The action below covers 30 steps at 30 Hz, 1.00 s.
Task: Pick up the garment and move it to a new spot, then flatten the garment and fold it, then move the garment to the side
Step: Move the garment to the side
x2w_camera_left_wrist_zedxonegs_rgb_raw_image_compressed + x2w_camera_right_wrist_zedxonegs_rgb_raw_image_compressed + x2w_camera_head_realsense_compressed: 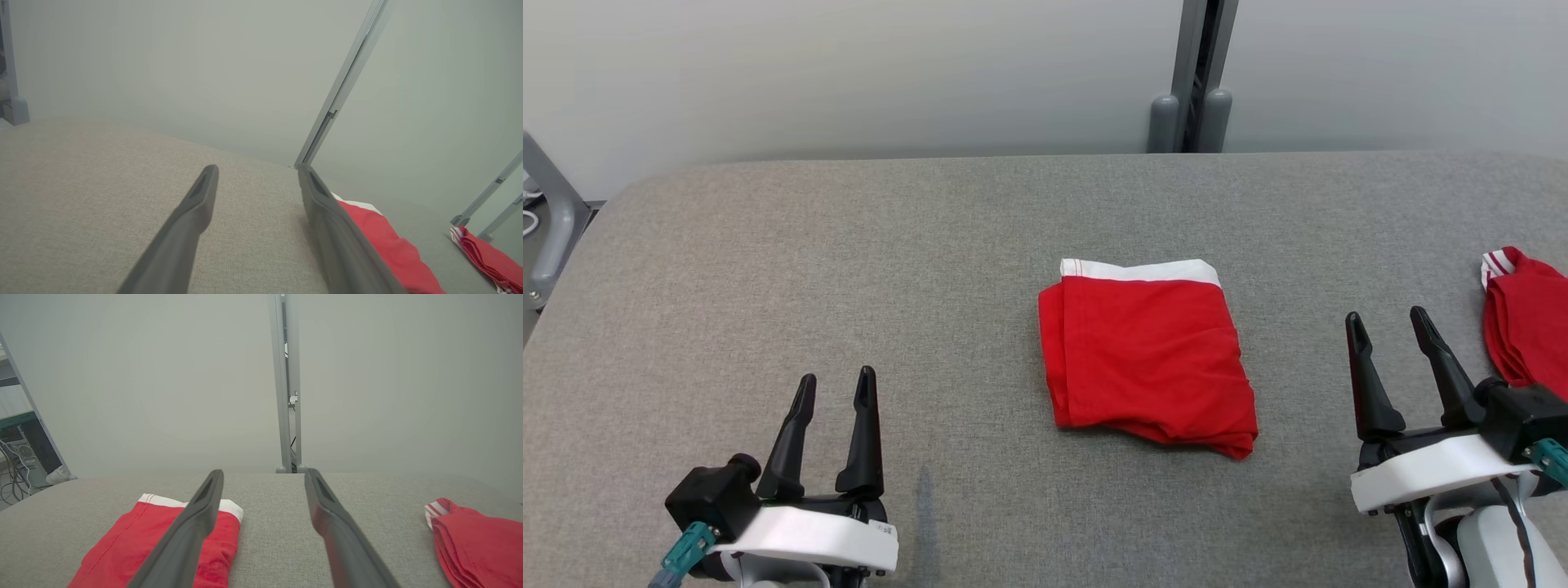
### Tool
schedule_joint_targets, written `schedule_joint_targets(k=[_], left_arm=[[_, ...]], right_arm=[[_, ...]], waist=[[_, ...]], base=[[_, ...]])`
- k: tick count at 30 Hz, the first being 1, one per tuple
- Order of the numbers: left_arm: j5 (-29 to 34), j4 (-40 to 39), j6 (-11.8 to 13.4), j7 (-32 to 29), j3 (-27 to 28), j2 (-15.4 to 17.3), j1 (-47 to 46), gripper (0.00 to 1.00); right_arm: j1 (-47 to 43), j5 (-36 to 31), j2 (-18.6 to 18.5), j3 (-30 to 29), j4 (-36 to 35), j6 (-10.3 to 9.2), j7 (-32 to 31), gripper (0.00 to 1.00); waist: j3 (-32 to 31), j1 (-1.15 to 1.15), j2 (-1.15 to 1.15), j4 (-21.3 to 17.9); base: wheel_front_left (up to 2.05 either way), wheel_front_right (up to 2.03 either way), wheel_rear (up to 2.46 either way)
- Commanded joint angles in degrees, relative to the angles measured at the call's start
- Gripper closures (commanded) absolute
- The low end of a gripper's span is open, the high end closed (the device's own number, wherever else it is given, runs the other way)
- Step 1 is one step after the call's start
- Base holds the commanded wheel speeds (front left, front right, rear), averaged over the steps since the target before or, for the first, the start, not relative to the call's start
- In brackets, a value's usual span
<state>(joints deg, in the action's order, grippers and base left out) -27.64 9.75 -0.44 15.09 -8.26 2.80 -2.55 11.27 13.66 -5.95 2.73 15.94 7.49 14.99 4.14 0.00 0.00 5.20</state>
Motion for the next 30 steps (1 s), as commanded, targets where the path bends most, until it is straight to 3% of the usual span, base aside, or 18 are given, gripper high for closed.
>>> schedule_joint_targets(k=[1,16,30], left_arm=[[0.2,-0.03,0.04,0.05,0.07,0.27,0.02,0.0],[-0.53,0.08,0.23,0.05,-2.12,0.26,-2.42,0.0],[-1.83,0.42,0.83,0.05,-5.67,0.26,-6.72,0.0]], right_arm=[[-0.03,-0.23,-0.12,-0.11,0.15,0.0,0.24,0.0],[3.59,3.39,-1.5,0.33,4.89,0.0,-2.22,0.0],[12.3,27.77,-8.75,9.96,11.0,0.0,-21.63,0.0]], waist=[[0.11,0.0,0.0,0.16],[5.7,0.0,0.0,3.13],[12.04,0.0,0.0,7.31]], base=[[0.0,0.0,0.0],[0.0,0.0,0.0],[0.0,0.0,0.0]])
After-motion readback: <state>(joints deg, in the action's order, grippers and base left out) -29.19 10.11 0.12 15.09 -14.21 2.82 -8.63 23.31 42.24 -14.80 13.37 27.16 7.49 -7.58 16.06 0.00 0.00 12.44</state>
